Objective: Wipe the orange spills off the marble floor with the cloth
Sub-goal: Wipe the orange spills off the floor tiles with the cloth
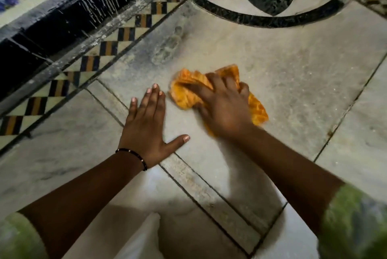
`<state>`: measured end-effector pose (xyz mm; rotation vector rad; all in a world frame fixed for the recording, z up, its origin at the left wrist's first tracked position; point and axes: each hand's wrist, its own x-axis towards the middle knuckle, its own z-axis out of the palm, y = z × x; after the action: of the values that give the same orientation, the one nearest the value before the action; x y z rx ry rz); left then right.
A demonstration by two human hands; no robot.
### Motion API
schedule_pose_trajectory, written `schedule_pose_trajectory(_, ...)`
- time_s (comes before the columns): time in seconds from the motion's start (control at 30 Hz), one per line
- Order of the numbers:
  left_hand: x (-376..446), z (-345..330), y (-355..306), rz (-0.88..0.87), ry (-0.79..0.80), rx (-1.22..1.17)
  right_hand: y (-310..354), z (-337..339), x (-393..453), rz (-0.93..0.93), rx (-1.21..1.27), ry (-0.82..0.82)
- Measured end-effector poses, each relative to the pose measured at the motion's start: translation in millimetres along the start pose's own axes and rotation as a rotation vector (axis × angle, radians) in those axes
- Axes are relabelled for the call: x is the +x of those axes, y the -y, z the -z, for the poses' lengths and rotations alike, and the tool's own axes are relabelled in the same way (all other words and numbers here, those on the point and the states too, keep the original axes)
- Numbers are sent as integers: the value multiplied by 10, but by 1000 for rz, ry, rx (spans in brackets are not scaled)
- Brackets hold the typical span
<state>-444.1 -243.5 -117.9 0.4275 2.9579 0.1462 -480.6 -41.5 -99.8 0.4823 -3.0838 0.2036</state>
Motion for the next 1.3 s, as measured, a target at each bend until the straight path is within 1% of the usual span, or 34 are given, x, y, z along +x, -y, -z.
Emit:
schedule_pose_trajectory(0.07,4,-10,10,-7,-2,-2,-187,41,-465,73,-10,5)
schedule_pose_trajectory(0.1,0,-16,8,-6,-2,-2,-355,73,-651,75,-29,11)
schedule_pose_trajectory(0.13,-5,-16,10,-2,-3,-1,-543,116,-765,35,-50,22)
schedule_pose_trajectory(0.2,-8,-15,-1,5,-3,0,-880,211,-753,-147,-95,35)
schedule_pose_trajectory(0.3,-11,-13,-14,15,6,13,-1070,245,-194,-506,-108,23)
schedule_pose_trajectory(0.33,-8,-12,-20,15,4,15,-1023,238,34,-566,-88,48)
schedule_pose_trajectory(0.37,-7,-11,-22,13,7,17,-910,224,230,-573,-71,95)
schedule_pose_trajectory(0.4,-11,-14,-22,13,11,14,-759,192,363,-531,-57,137)
schedule_pose_trajectory(0.47,-4,-11,-16,15,5,8,-390,119,396,-355,-36,157)
schedule_pose_trajectory(0.57,-1,-1,-25,3,4,4,-5,83,-142,-105,-43,96)
schedule_pose_trajectory(0.63,-6,-1,-16,-3,-1,-11,-10,104,-663,-18,-32,85)
schedule_pose_trajectory(0.7,-6,-7,-8,-7,-9,-15,-247,133,-1152,49,-30,65)
schedule_pose_trajectory(0.73,-6,-10,-7,-6,-19,-21,-421,165,-1335,52,-29,51)
schedule_pose_trajectory(0.77,-11,-13,-7,-4,-26,-29,-592,218,-1453,3,-31,48)
schedule_pose_trajectory(0.83,-20,-15,-8,-4,-26,-35,-890,287,-1461,-194,-52,67)
schedule_pose_trajectory(0.93,-13,-18,9,-5,-23,-33,-1123,307,-971,-455,-97,41)
schedule_pose_trajectory(1.0,-14,-29,10,-1,-14,-25,-1078,308,-591,-522,-63,88)
schedule_pose_trajectory(1.07,-15,-39,23,12,-9,-15,-806,285,-401,-467,-42,141)
schedule_pose_trajectory(1.13,-12,-41,17,15,-18,-28,-457,212,-554,-329,-47,136)
schedule_pose_trajectory(1.2,-17,-35,6,14,-25,-53,-233,195,-1010,-160,-48,107)
schedule_pose_trajectory(1.23,-16,-27,11,18,-29,-61,-228,184,-1270,-85,-23,90)
schedule_pose_trajectory(1.3,-28,-31,4,26,-29,-65,-439,170,-1795,-5,28,28)
